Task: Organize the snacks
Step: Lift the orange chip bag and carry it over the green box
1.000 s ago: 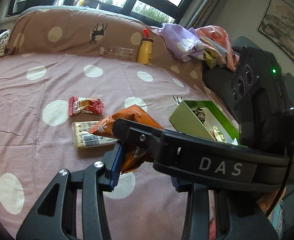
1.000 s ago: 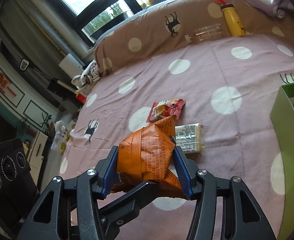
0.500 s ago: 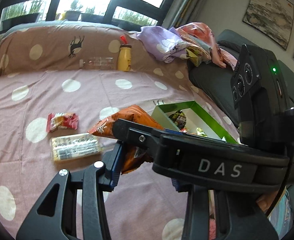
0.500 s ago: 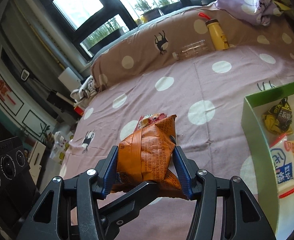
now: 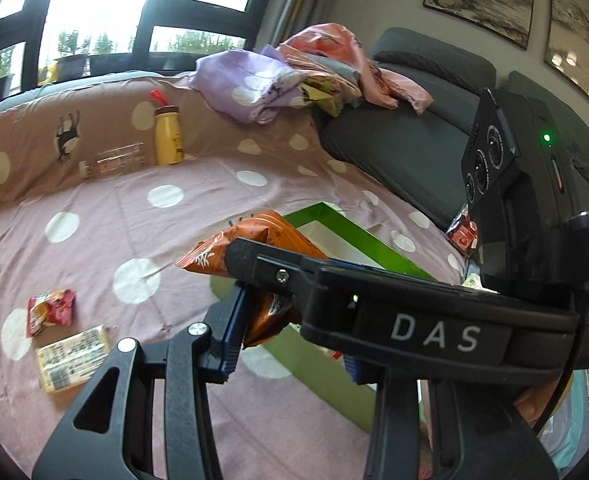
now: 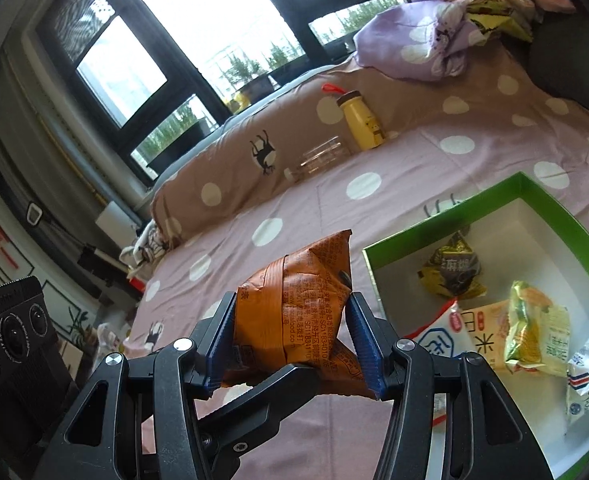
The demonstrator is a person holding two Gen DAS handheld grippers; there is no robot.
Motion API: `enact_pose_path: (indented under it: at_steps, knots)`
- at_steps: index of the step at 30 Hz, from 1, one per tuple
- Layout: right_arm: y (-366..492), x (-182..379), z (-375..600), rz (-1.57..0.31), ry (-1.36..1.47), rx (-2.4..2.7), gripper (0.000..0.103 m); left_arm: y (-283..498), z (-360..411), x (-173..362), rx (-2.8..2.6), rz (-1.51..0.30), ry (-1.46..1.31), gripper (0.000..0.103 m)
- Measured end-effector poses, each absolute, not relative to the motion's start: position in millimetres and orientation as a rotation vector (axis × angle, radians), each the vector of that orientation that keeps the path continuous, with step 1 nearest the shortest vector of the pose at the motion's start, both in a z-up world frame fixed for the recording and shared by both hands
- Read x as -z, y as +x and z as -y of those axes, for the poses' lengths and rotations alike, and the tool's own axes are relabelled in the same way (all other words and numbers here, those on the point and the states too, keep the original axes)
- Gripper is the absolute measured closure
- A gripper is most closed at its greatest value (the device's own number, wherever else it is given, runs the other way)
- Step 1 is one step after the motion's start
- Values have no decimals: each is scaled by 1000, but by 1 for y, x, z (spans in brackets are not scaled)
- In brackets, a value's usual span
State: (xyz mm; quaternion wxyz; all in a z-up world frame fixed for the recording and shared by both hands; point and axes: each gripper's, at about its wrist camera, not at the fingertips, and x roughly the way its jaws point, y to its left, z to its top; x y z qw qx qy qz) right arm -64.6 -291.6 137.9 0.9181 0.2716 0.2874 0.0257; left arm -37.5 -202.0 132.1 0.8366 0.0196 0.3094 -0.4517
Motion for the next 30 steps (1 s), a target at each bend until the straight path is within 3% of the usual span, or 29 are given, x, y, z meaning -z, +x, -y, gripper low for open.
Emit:
enact_pose_path:
  at_steps: [30]
  knots:
    - [-102, -108, 385, -555, 765, 168, 46, -41, 304, -116, 1142, -744, 142, 64]
